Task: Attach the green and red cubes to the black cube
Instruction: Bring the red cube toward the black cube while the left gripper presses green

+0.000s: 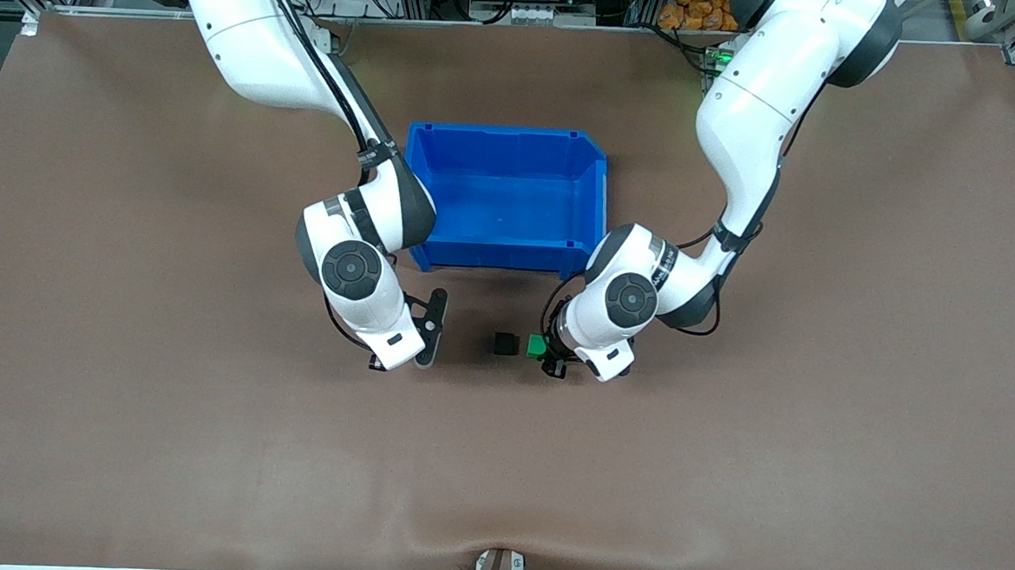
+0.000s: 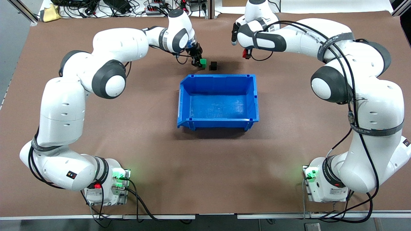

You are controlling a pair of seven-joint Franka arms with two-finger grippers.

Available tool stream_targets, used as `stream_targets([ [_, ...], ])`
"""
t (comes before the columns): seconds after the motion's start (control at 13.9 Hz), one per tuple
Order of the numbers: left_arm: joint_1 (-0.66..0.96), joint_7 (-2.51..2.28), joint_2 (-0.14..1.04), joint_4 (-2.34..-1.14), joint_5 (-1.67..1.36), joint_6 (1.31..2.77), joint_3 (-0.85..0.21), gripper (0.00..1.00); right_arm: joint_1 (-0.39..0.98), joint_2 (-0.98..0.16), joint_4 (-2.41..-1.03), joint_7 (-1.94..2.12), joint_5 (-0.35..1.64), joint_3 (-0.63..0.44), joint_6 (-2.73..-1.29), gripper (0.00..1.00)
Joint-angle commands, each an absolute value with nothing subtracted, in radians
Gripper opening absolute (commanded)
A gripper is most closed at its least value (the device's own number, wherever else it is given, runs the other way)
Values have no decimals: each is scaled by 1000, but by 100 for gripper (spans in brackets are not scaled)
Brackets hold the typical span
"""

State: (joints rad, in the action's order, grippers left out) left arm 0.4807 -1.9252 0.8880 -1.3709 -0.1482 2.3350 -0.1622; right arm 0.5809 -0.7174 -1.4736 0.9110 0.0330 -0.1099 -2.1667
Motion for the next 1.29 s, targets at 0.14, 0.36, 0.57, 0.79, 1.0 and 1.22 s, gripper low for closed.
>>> stream_targets([
  [0.14, 509, -1959, 931, -1312, -153, 2365, -143, 0, 587, -813, -1376, 859, 29, -103, -2213, 0],
  [0.36, 522, -1979, 948, -1296, -153, 2381, -138, 0, 601, -850, -1341, 848, 29, -100, -2214, 0],
  [0.57, 535, -1994, 950, -1298, -152, 2385, -137, 0, 612, -871, -1325, 798, 31, -98, -2212, 0],
  [0.79, 543, -2013, 948, -1305, -146, 2384, -137, 0, 621, -879, -1325, 778, 35, -98, -2212, 0],
  [1.0, 548, -2026, 946, -1307, -144, 2376, -137, 0, 632, -899, -1296, 764, 40, -84, -2212, 0],
  [1.22, 548, -2057, 940, -1307, -144, 2370, -135, 0, 635, -922, -1264, 675, 49, -57, -2210, 0],
])
